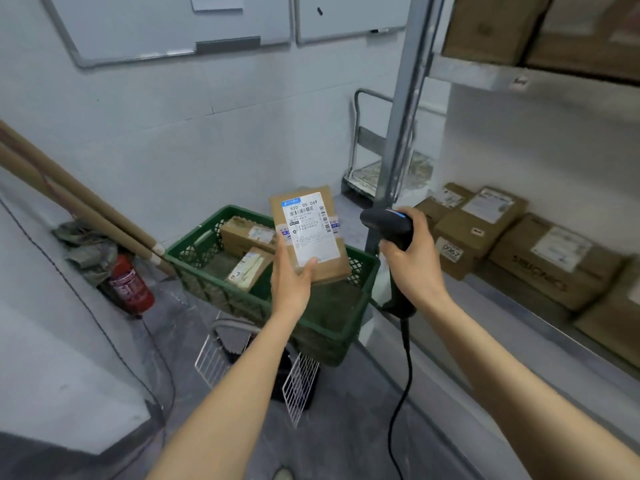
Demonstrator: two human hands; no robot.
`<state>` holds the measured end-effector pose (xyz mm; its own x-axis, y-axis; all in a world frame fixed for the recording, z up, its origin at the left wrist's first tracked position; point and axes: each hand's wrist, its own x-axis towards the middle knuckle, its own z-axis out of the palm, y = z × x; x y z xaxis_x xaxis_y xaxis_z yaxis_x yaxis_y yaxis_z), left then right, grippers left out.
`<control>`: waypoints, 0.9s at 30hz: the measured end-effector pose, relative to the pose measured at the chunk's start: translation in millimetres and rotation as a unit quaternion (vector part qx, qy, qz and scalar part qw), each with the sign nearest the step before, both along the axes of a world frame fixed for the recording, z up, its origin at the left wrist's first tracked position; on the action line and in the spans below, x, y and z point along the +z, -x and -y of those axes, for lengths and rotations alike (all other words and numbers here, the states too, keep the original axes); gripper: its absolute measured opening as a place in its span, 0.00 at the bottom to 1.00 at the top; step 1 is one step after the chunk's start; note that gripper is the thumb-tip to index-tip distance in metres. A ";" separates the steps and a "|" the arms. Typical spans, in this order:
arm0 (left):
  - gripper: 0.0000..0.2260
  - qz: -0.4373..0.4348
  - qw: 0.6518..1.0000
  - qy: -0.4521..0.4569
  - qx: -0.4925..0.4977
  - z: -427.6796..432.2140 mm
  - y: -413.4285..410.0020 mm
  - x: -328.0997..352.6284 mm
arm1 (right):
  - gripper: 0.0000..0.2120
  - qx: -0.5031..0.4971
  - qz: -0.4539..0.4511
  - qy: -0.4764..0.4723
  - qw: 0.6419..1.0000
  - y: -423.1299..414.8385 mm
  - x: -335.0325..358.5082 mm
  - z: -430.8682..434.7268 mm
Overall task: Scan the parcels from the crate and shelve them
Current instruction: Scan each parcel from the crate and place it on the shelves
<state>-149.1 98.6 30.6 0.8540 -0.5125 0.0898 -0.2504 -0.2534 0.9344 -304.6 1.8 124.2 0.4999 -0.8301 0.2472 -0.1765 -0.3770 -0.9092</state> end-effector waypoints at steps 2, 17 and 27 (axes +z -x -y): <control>0.37 0.009 1.000 0.008 -0.012 -0.5 33.5 5.8 | 0.23 -0.008 0.001 0.005 1.000 32.7 7.1 -2.4; 0.37 0.060 0.985 0.028 -0.160 20.9 191.3 49.7 | 0.23 -0.146 0.021 0.049 0.988 208.5 61.9 -23.5; 0.37 0.074 0.938 0.073 -0.332 18.5 266.1 66.0 | 0.23 -0.302 0.024 0.078 0.950 297.8 75.4 -83.0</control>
<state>-415.2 80.1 96.6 0.3236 -0.8999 0.2922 -0.4378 0.1313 0.8894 -602.4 84.8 199.6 -0.0701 -0.9132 0.4015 -0.3628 -0.3516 -0.8630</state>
